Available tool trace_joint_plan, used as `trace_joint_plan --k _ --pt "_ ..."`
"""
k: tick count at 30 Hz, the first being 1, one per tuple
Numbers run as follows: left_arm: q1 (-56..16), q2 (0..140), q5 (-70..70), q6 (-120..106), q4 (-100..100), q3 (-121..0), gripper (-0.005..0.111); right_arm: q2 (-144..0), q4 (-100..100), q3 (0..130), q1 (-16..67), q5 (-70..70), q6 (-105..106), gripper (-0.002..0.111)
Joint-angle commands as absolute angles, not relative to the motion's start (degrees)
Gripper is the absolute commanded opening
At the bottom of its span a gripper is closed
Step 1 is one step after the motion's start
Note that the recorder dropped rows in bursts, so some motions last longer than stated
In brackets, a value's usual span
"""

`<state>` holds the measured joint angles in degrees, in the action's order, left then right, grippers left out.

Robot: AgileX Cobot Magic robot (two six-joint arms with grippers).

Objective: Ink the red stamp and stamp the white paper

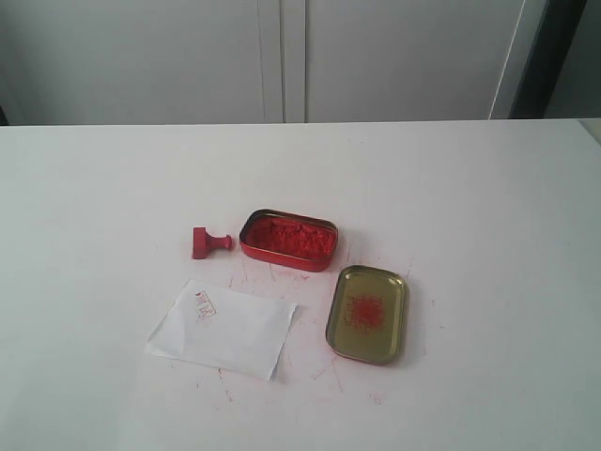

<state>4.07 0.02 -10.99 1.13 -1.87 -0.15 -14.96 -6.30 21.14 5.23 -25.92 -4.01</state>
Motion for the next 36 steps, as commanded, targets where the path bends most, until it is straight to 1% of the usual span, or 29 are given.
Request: trace_joint_plan --k 1,17,28,36 --pt "3.85 0.00 -10.82 1.25 -1.77 0.00 0.000 -11.06 -6.44 17.48 4.95 -25.57 -4.30 0.000" --pt "3.85 0.00 -10.82 1.25 -1.77 0.00 0.000 -0.60 -6.44 7.50 4.95 -24.48 -4.30 0.000" --pt "3.85 0.00 -10.82 1.25 -1.77 0.00 0.000 0.00 -6.44 0.11 4.95 -20.92 -4.30 0.000" --pt "3.85 0.00 -10.82 1.25 -1.77 0.00 0.000 0.00 -6.44 0.00 4.95 -19.76 -4.30 0.000"
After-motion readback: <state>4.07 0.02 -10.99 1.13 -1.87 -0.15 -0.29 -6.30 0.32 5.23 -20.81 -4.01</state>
